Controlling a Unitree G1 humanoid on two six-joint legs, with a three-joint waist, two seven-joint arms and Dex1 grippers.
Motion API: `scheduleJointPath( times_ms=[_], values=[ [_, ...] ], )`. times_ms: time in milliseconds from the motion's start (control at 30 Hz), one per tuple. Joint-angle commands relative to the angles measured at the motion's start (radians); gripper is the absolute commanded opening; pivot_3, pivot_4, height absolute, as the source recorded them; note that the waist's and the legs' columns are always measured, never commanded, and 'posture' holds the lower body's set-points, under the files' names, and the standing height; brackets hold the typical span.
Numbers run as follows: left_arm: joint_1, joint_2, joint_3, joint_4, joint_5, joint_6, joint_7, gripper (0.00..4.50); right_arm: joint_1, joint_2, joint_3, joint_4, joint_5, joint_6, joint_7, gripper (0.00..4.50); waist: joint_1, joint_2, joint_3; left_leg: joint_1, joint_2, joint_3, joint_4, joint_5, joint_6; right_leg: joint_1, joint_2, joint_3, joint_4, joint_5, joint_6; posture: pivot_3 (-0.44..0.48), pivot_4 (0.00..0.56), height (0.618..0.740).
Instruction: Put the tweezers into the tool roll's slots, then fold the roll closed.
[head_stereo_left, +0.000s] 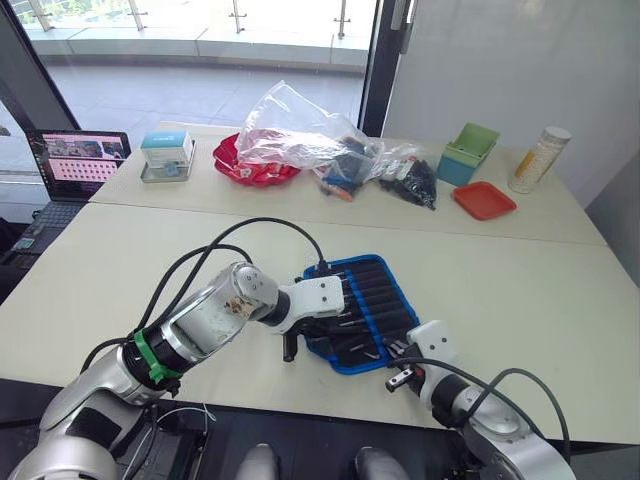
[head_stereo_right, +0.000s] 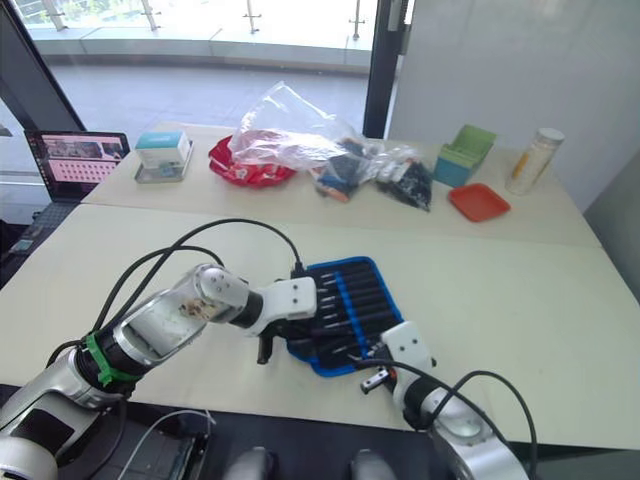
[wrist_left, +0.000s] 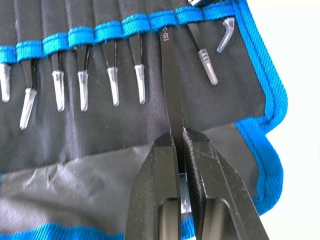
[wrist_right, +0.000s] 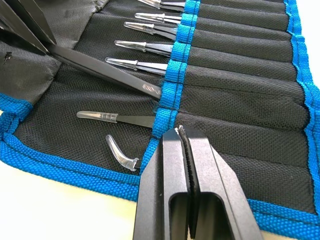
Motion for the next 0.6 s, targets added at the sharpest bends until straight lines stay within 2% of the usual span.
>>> scheduleJointPath(
  times_ms=[33,367,600],
  values=[
    [-0.034,-0.027,-0.017,0.003,0.021,-0.013,-0.007,0.02,0.045,-0.001,0.029,0.040,-0.001,0.057,0.002,0.00,0.001,0.000,0.000,0.000,0.000,0.000,0.000,0.000,0.000,0.000,0.000,0.000,0.000,0.000,0.000,0.000,0.150,0.723],
    [-0.078,-0.136,-0.072,0.112,0.074,-0.079,-0.023,0.02,0.049,0.003,0.034,0.036,0.001,0.059,-0.003,0.00,0.009,0.000,0.000,0.000,0.000,0.000,0.000,0.000,0.000,0.000,0.000,0.000,0.000,0.000,0.000,0.000,0.150,0.723],
    [-0.088,-0.304,-0.079,0.264,0.100,-0.163,0.001,0.02,0.062,0.004,0.041,0.024,0.000,0.062,-0.004,0.00,0.017,0.001,-0.001,0.000,-0.001,0.000,0.001,0.000,0.000,0.001,0.000,0.000,0.000,0.000,0.000,0.000,0.150,0.723]
  ],
)
